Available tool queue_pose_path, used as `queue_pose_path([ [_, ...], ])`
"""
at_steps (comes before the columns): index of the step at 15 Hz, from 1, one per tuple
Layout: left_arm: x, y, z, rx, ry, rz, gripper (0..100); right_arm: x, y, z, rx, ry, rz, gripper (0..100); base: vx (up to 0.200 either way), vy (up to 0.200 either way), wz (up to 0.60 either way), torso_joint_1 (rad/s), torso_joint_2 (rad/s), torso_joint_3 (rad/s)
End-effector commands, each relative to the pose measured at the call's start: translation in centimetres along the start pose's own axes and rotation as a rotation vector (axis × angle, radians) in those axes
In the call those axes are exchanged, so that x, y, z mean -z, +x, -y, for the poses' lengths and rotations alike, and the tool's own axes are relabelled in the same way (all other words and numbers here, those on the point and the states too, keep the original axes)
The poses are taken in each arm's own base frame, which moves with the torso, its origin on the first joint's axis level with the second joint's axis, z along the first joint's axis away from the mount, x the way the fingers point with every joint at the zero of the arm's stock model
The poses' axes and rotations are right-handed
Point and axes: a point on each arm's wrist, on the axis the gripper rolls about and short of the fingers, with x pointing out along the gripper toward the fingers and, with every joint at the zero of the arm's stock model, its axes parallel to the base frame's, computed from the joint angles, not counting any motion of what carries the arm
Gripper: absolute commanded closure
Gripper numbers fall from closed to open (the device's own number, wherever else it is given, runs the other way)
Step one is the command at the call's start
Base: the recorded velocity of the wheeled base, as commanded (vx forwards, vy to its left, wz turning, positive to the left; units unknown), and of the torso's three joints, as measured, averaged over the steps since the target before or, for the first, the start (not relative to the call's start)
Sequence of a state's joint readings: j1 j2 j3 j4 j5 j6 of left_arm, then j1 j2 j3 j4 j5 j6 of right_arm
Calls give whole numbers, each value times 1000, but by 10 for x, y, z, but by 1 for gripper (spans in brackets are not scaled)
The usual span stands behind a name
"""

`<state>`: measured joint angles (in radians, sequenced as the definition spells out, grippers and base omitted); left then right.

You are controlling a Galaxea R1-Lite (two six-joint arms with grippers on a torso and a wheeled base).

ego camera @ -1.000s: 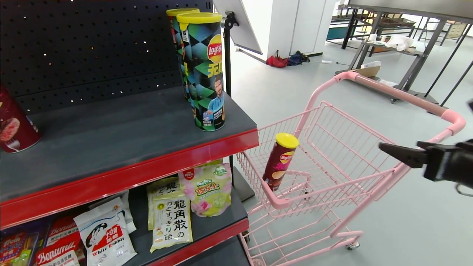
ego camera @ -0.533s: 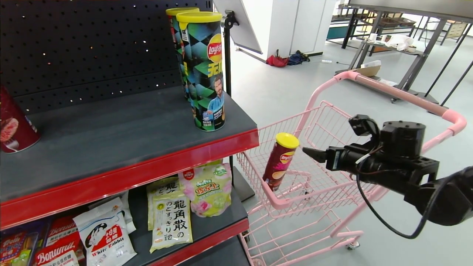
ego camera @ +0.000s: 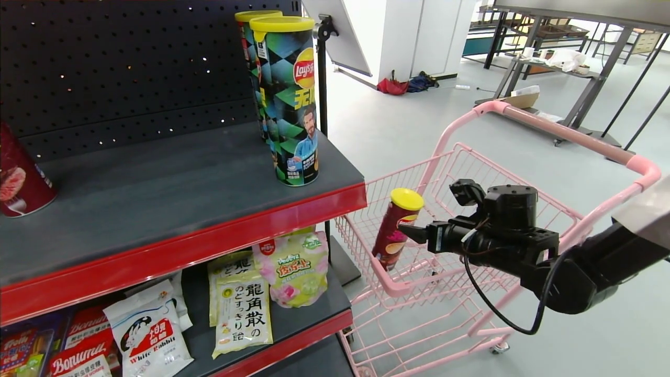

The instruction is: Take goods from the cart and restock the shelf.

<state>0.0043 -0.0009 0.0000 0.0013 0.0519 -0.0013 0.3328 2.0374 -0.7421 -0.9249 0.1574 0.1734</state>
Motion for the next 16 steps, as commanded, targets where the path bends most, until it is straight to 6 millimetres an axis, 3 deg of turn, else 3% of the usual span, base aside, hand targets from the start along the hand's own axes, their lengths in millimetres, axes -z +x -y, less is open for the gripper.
queue_pose_path([
  [1, 0, 0, 0, -1, 0, 0, 0, 4, 22, 2, -4, -2, -5, 0, 0, 0, 0, 0, 0, 0],
  [9, 0, 0, 0, -1, 0, 0, 0, 11, 60, 10, -3, -5, 12, 0, 0, 0, 0, 0, 0, 0],
  [16, 0, 0, 0, -1, 0, 0, 0, 14, 69, 5, -22, -15, 40, 0, 0, 0, 0, 0, 0, 0],
])
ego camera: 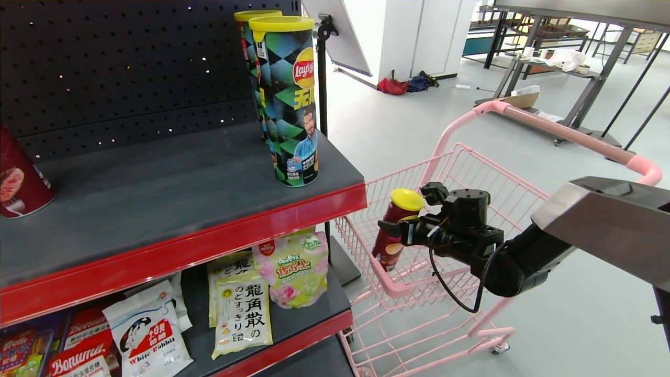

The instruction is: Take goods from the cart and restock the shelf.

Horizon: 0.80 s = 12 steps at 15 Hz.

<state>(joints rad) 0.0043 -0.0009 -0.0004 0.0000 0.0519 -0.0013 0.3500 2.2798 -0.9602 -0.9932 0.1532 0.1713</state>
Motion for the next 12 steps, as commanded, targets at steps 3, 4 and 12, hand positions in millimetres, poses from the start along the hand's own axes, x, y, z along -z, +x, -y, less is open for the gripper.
queue_pose_path([
  [3, 0, 0, 0, -1, 3, -1, 0, 0, 5, -8, -20, -7, 6, 0, 0, 0, 0, 0, 0, 0],
  [4, 0, 0, 0, -1, 3, -1, 0, 1, 6, -9, -21, -8, 4, 0, 0, 0, 0, 0, 0, 0],
  [12, 0, 0, 0, -1, 1, -1, 0, -8, 4, -6, 41, -16, 80, 100, 0, 0, 0, 0, 0, 0],
])
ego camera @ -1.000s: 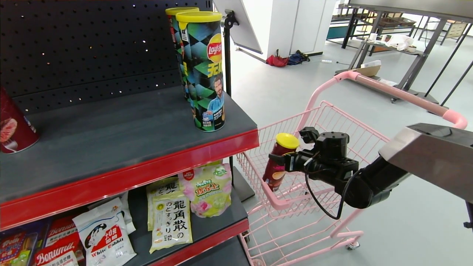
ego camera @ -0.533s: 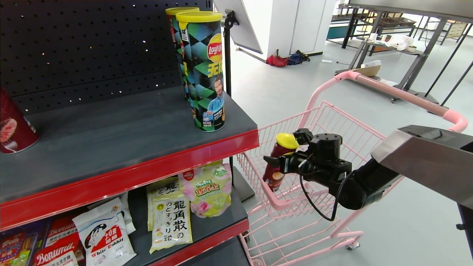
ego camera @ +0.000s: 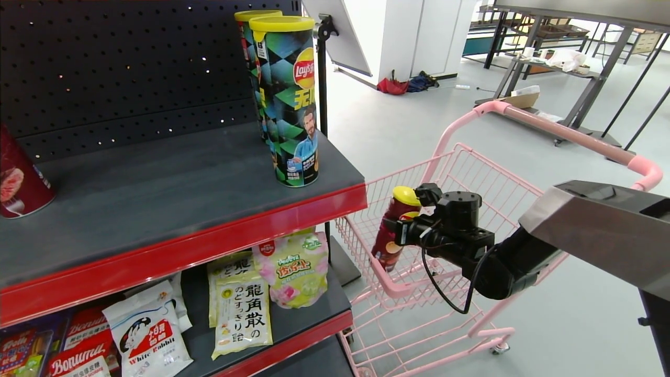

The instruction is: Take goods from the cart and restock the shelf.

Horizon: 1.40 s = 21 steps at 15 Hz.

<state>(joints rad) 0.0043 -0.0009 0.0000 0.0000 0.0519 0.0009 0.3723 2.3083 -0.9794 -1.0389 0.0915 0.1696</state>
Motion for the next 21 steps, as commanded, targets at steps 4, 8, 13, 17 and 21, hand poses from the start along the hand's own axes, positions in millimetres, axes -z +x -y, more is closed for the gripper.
queue_pose_path([
  [4, 0, 0, 0, -1, -1, -1, 0, -121, -64, -12, 30, -110, 201, 100, 0, 0, 0, 0, 0, 0],
  [8, 0, 0, 0, -1, 1, -1, 0, -199, -192, -41, 119, -181, 241, 100, 0, 0, 0, 0, 0, 0],
  [13, 0, 0, 0, 1, -1, -2, 0, -136, -333, -46, 341, -176, 175, 100, 0, 0, 0, 0, 0, 0],
  [17, 0, 0, 0, 1, 1, -2, 0, -66, -424, -38, 498, -209, 79, 100, 0, 0, 0, 0, 0, 0],
  [21, 0, 0, 0, 1, -1, -2, 0, -26, -456, -41, 527, -206, 73, 100, 0, 0, 0, 0, 0, 0],
])
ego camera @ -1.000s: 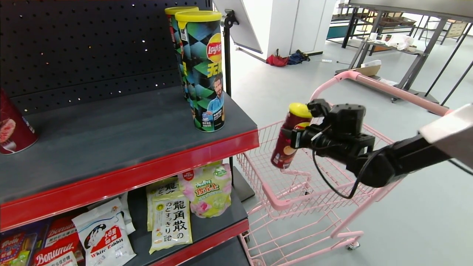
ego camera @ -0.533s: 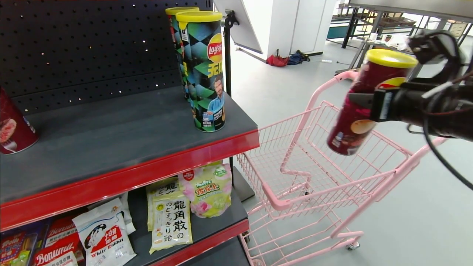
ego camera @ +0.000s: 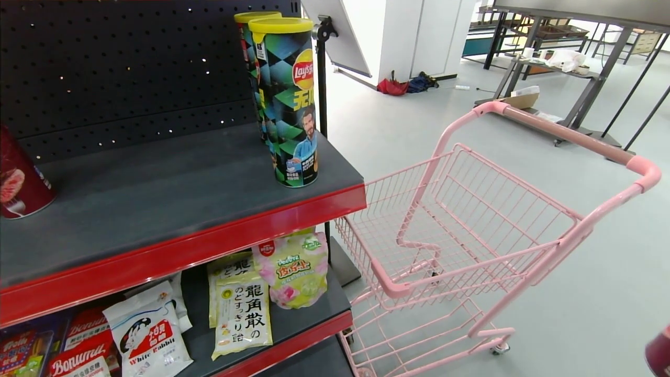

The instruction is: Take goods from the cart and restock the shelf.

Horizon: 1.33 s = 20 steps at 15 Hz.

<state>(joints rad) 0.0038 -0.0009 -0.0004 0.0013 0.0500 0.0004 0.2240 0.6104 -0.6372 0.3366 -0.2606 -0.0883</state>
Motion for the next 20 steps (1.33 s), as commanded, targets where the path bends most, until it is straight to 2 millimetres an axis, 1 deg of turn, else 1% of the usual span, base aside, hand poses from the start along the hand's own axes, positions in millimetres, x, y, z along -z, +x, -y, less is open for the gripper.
queue_pose_path([
  [1, 0, 0, 0, -1, 0, -2, 0, 32, -30, 5, 37, 19, 66, 100, 0, 0, 0, 0, 0, 0],
  [5, 0, 0, 0, -1, 0, 0, 0, 43, -27, 3, 13, 14, 40, 100, 0, 0, 0, 0, 0, 0],
  [7, 0, 0, 0, -1, 0, 0, 0, 52, -27, 2, 4, 10, 38, 100, 0, 0, 0, 63, -205, -149],
  [12, 0, 0, 0, -1, 0, 0, 0, 56, -27, 1, 3, 8, 32, 100, 0, 0, 0, 166, -498, -325],
  [16, 0, 0, 0, -1, 0, 0, 0, 60, -24, 0, -1, 4, 14, 100, 0, 0, 0, 237, -605, -371],
  [20, 0, 0, 0, -1, 0, -2, 0, 63, -23, -1, -2, 0, 4, 100, 0, 0, 0, 179, -442, -268],
])
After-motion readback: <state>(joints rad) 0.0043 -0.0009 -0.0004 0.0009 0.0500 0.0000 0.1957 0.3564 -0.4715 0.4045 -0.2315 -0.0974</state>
